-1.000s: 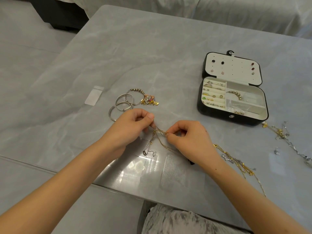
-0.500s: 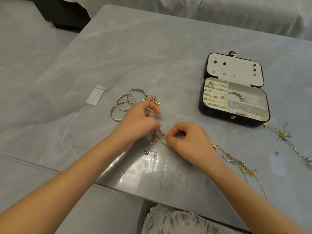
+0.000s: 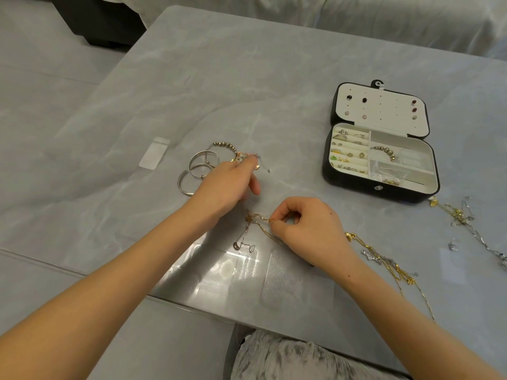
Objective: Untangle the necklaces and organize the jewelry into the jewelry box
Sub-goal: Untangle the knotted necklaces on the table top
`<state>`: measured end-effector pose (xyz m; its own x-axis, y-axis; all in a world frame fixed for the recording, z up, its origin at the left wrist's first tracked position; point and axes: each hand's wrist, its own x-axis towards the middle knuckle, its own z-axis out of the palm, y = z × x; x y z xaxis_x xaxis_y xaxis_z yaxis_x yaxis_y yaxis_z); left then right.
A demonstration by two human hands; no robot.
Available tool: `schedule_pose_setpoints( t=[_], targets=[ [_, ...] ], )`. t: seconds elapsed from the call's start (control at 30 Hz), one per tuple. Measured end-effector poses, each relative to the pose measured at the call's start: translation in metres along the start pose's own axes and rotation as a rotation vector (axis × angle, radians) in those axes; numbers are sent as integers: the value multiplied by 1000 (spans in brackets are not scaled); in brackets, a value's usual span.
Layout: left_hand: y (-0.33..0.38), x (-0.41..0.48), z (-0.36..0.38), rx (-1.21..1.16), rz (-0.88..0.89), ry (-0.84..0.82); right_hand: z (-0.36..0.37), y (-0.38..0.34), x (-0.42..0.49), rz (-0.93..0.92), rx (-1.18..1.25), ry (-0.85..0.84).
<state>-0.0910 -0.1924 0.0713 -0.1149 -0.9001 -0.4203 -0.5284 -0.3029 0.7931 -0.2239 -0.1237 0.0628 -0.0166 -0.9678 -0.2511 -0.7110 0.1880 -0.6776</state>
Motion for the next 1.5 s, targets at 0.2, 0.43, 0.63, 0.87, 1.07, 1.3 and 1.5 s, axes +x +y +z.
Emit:
schedule_pose_setpoints(
  t=[0.2, 0.43, 0.63, 0.87, 1.07, 1.3, 1.5],
  targets=[
    [6, 3, -5, -72, -33, -86, 0, 0, 1, 0, -21, 4],
    [7, 5, 0, 3, 134, -133, 1, 2, 2, -19, -40, 35],
    [-4, 4, -8, 394, 290, 18, 1, 4, 0, -34, -149, 54],
    [-29, -19, -15, 431, 444, 96, -1, 3, 2, -142, -199, 143],
    [-49, -37, -7, 483, 519, 76, 3, 3, 5, -264, -272, 161],
    [-57, -45, -10, 507, 608, 32, 2, 2, 5, -306, -368, 66],
    [-52, -47, -12, 429, 507, -12, -5, 7, -3, -265, -406, 34]
  ],
)
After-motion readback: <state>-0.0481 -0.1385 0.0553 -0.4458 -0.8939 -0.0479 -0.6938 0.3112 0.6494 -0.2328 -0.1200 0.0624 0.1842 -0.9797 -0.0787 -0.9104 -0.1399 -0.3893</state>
